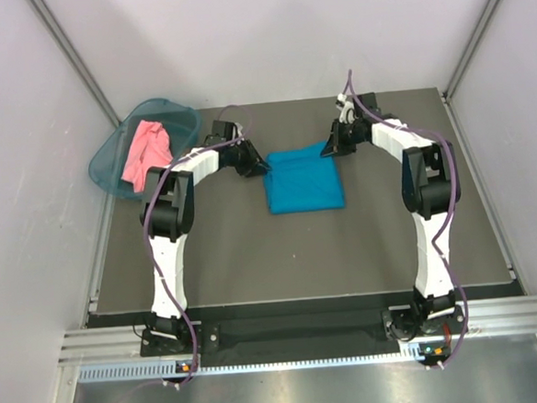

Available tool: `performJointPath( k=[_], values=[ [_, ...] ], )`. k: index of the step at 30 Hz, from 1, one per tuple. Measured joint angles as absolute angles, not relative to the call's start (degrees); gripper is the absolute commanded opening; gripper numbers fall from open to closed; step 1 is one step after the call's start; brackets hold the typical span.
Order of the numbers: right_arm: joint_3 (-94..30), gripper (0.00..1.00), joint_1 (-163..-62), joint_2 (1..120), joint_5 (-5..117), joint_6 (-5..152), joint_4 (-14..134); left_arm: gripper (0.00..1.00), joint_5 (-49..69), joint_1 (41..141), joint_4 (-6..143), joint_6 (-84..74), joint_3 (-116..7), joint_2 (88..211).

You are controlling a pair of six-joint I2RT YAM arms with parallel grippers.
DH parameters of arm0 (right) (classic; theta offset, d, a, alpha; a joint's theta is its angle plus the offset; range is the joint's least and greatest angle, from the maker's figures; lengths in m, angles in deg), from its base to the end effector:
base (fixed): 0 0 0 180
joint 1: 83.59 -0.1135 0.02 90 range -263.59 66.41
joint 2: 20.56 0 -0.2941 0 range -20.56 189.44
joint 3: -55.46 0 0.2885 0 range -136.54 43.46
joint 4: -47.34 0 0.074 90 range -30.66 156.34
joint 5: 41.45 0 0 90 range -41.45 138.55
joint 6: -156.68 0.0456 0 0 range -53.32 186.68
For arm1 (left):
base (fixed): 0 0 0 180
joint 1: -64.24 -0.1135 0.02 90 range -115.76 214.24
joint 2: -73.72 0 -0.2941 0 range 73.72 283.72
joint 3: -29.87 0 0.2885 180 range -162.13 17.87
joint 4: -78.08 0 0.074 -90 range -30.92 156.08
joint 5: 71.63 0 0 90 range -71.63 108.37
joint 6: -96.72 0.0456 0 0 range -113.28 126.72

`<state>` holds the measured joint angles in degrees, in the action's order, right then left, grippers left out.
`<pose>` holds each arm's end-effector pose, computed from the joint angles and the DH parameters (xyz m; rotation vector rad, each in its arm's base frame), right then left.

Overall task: Fold and stack the t-shirts
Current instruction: Fold the tshirt, then neatly place the folded tshirt to the corner

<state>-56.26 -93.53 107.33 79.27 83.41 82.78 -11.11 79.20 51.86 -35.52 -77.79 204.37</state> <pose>0.5358 0.1175 0.1765 -0.0898 2.4881 0.8615 0.5270 -0.1640 0.1379 -0.3602 2.5459 -1.0466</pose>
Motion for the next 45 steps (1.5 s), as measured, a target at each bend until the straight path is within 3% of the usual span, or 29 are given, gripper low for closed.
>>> performJointPath(
  k=[3,9,15,24,30,45],
  values=[
    [-56.5,0.00,-93.1,107.4,78.4,80.7,84.0,0.49,-10.2,79.5,50.9,-35.7,-78.4,204.4],
    [-60.6,0.00,-91.7,109.3,76.6,76.8,87.5,0.60,-6.3,79.6,48.4,-34.9,-80.1,203.5],
    [-67.8,0.00,-88.8,112.6,72.9,72.0,90.7,0.61,-1.6,79.9,43.5,-32.0,-76.4,195.0],
    [-86.3,0.00,-78.8,119.8,65.3,64.0,95.3,0.59,0.7,85.3,39.4,-26.2,-58.9,171.2],
    [-89.4,0.00,-74.3,121.3,57.7,58.4,91.4,0.58,0.9,87.4,35.0,-22.4,-54.3,170.0],
    [-89.4,0.00,-74.2,127.2,43.0,48.3,76.5,0.58,-0.6,86.8,33.0,-18.3,-51.7,170.0]
  ],
)
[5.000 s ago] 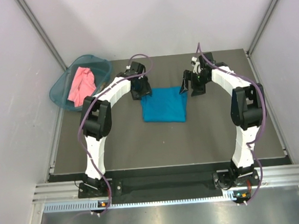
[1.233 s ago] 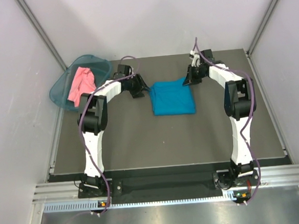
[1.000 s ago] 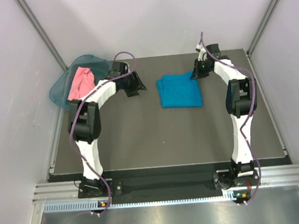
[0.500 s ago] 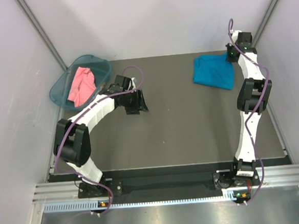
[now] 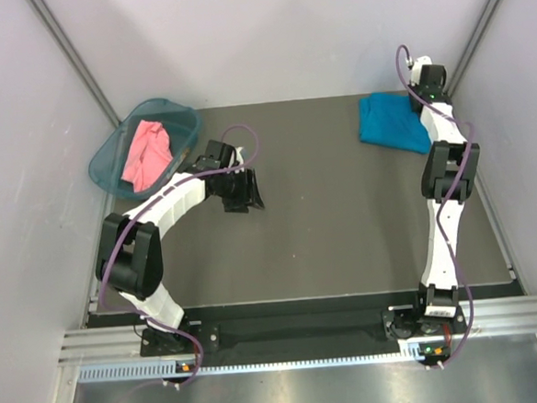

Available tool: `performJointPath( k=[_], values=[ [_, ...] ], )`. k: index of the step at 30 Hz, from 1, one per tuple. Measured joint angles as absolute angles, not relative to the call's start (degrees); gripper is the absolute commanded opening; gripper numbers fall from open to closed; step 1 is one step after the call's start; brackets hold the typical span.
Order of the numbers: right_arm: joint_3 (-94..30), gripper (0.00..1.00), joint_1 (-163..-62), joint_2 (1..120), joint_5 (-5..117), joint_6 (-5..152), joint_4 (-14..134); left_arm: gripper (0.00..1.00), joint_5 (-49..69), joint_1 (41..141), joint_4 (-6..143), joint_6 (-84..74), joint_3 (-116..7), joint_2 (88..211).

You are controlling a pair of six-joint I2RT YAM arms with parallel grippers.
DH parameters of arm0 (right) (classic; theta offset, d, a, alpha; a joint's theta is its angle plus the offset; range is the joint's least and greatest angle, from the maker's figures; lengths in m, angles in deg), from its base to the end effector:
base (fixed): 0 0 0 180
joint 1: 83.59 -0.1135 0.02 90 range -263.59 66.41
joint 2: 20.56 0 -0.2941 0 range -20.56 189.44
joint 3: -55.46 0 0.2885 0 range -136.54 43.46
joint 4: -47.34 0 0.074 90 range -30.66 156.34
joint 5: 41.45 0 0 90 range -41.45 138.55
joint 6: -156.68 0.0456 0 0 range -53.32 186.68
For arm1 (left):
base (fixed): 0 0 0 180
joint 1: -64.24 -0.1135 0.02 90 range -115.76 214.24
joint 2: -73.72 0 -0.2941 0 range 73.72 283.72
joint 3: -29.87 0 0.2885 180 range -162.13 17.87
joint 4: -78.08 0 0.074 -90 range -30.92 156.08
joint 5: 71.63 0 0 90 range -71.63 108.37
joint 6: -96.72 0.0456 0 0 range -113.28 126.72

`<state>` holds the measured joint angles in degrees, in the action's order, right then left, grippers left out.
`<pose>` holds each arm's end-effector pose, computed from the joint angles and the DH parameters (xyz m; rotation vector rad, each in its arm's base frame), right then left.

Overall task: Fold and stack the t-shirts
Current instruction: Neatly place the folded tshirt to the corner

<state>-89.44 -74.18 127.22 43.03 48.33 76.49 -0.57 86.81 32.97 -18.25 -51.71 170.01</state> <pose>0.6486 -0.1119 0.1925 -0.1104 2.1488 -0.3865 0.3546 -0.1634 0.2313 0.0650 2.7064 -0.7068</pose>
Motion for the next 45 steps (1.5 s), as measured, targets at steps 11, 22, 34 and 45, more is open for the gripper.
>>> performJointPath(
  k=[11,22,34,45],
  values=[
    [-81.6,0.00,-73.5,124.3,43.5,40.2,70.8,0.57,-2.2,86.3,33.1,-17.6,-50.9,170.0],
    [-59.3,0.00,-73.5,103.3,51.4,35.5,74.6,0.57,-5.6,86.3,36.7,-18.6,-49.7,170.0],
    [-55.5,0.00,-69.0,96.1,53.9,31.1,80.4,0.57,-8.7,86.3,39.1,-17.6,-44.8,170.0],
    [-72.3,0.00,-70.0,114.3,51.4,30.8,73.2,0.57,-10.3,85.6,40.5,-16.9,-44.5,171.4]
  ],
)
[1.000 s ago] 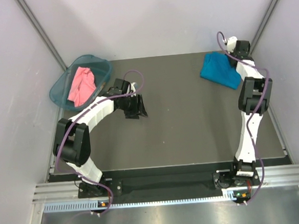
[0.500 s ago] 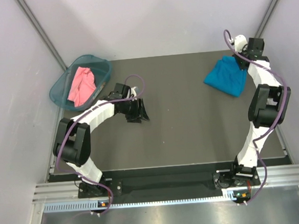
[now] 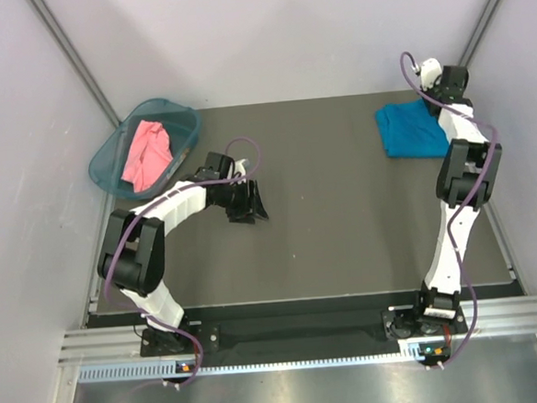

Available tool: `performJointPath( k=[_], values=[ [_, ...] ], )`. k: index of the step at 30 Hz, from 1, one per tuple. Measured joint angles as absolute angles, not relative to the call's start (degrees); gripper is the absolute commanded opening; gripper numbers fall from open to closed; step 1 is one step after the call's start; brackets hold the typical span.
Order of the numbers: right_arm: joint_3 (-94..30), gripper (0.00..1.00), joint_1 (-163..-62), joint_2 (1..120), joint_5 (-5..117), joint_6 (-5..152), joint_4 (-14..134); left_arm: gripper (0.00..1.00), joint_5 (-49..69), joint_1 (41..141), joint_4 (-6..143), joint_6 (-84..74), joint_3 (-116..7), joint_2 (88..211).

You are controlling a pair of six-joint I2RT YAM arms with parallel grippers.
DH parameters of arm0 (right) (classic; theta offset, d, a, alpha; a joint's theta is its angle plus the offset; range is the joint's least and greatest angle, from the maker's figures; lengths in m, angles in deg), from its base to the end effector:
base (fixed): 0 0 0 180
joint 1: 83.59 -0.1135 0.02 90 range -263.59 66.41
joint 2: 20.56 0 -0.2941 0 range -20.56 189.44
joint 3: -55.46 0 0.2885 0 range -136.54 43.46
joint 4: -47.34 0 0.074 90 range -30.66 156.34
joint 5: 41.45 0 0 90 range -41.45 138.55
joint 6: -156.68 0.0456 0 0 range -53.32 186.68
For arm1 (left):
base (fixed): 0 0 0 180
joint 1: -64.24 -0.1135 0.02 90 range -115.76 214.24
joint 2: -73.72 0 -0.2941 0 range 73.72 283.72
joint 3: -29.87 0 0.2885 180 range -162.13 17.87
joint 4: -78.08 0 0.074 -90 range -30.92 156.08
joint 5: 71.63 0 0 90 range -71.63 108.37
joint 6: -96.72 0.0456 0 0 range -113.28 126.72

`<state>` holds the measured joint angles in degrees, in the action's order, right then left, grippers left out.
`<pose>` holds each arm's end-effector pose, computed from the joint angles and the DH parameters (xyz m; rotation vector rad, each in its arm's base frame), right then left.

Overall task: Fold and stack the t-shirts
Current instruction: Neatly place the folded tshirt to the corner

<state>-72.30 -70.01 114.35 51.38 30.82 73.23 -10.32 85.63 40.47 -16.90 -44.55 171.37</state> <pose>0.5975 -0.1420 0.2207 -0.4499 2.1337 -0.4457 0.3457 -0.1589 0.1916 0.1279 2.7218 -0.9130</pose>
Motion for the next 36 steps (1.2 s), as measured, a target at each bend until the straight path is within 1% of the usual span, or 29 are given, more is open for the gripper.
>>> performJointPath(
  k=[4,11,18,30,35,36],
  values=[
    [-78.2,0.00,-70.3,119.1,51.0,31.3,69.6,0.57,-10.3,85.3,40.6,-17.0,-44.5,171.8],
    [-80.1,0.00,-70.4,123.2,49.4,32.9,64.7,0.57,-10.3,84.9,41.1,-17.4,-44.5,172.4],
    [-80.1,0.00,-70.1,124.6,46.5,35.3,63.2,0.57,-10.3,84.8,42.0,-18.8,-44.5,173.6],
    [-86.2,0.00,-68.5,130.0,42.1,42.9,60.7,0.57,-10.1,84.8,42.8,-21.5,-44.6,173.6],
    [-86.8,0.00,-68.5,130.4,42.4,44.3,60.2,0.57,-10.1,84.8,43.3,-22.4,-44.6,173.6],
    [-86.8,0.07,-68.5,130.5,42.7,44.3,60.1,0.57,-10.1,84.8,43.4,-22.7,-44.6,173.6]
  ],
)
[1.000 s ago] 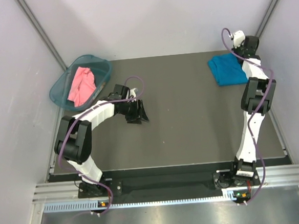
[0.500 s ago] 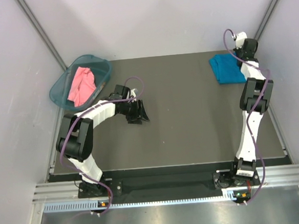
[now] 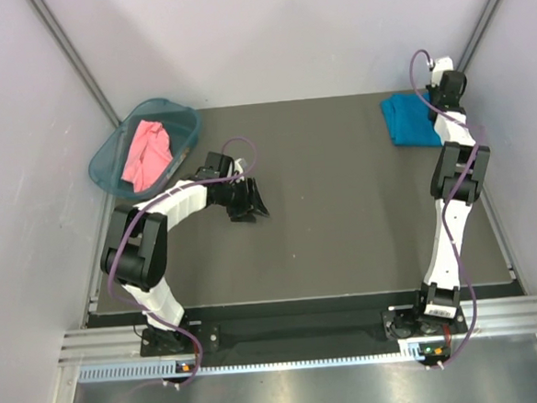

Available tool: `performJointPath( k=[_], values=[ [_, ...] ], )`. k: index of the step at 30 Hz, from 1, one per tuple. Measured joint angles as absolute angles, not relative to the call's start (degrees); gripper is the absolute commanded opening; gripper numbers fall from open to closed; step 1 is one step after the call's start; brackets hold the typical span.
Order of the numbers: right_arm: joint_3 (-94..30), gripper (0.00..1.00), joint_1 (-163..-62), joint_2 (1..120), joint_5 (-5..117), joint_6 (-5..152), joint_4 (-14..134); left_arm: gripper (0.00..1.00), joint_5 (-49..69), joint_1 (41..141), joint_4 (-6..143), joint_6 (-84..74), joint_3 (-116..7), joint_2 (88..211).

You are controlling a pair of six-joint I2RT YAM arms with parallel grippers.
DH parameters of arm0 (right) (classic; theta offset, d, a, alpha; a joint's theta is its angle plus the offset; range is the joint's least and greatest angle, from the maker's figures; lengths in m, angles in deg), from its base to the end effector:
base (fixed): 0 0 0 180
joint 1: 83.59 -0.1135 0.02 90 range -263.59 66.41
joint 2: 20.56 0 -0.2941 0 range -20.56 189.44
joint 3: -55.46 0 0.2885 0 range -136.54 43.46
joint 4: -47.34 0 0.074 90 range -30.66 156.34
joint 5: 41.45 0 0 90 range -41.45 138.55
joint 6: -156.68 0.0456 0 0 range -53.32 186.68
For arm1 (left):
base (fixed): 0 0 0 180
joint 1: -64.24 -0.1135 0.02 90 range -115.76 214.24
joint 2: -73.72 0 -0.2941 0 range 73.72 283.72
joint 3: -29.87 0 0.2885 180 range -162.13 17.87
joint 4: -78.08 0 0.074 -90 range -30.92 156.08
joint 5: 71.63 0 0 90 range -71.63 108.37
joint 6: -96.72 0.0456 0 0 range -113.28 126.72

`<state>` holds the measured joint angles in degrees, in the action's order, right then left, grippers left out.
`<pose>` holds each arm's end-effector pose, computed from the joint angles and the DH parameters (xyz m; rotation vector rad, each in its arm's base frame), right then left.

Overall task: Fold and stack the t-shirts
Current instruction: Neatly place the folded tshirt to the corner

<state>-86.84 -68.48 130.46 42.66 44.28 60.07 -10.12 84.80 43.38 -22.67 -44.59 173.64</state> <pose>0.6490 -0.1801 0.1686 -0.0566 1.9799 -0.5302 0.3556 -0.1566 0.1802 -0.0260 2.7338 -0.9346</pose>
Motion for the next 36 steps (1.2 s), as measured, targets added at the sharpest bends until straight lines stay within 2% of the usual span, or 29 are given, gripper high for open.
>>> performJointPath(
  k=[2,3,4,6,11,12,13,17,25,31,36],
  values=[
    [-86.8,0.25,-68.5,130.5,42.8,44.7,59.8,0.57,-10.1,84.8,43.5,-23.2,-44.6,173.6],
    [-86.8,0.47,-68.5,130.5,42.8,45.1,59.7,0.57,-10.1,84.8,43.6,-23.4,-44.6,173.6],
    [-86.8,0.54,-68.5,130.5,42.7,45.8,59.6,0.57,-10.1,84.8,43.6,-23.5,-44.6,173.6],
    [-86.8,0.66,-68.4,130.5,42.2,46.1,59.2,0.57,-10.1,84.8,43.6,-23.8,-44.6,173.6],
    [-86.8,0.86,-68.3,130.2,39.3,46.5,59.7,0.57,-9.4,84.8,43.6,-24.4,-44.6,173.6],
    [-86.7,0.96,-68.3,129.7,38.6,46.5,60.7,0.57,-9.2,84.8,43.6,-24.5,-44.6,173.6],
    [-86.6,0.99,-68.3,129.0,37.9,46.5,61.8,0.57,-9.2,84.8,43.5,-24.7,-44.6,173.4],
    [-83.3,1.00,-68.4,121.7,35.4,46.5,65.8,0.57,-9.0,84.8,43.7,-26.3,-44.4,171.8],
    [-69.0,1.00,-72.5,91.9,34.2,53.7,71.0,0.60,-9.3,84.9,46.8,-32.9,-40.3,162.4],
    [-52.6,1.00,-86.9,73.9,38.3,62.8,72.5,0.63,-9.1,85.1,50.0,-38.7,-33.9,154.1],
    [-30.6,1.00,-98.9,63.9,46.1,73.0,72.5,0.67,-6.5,87.2,53.7,-44.1,-25.2,147.1]
  ],
)
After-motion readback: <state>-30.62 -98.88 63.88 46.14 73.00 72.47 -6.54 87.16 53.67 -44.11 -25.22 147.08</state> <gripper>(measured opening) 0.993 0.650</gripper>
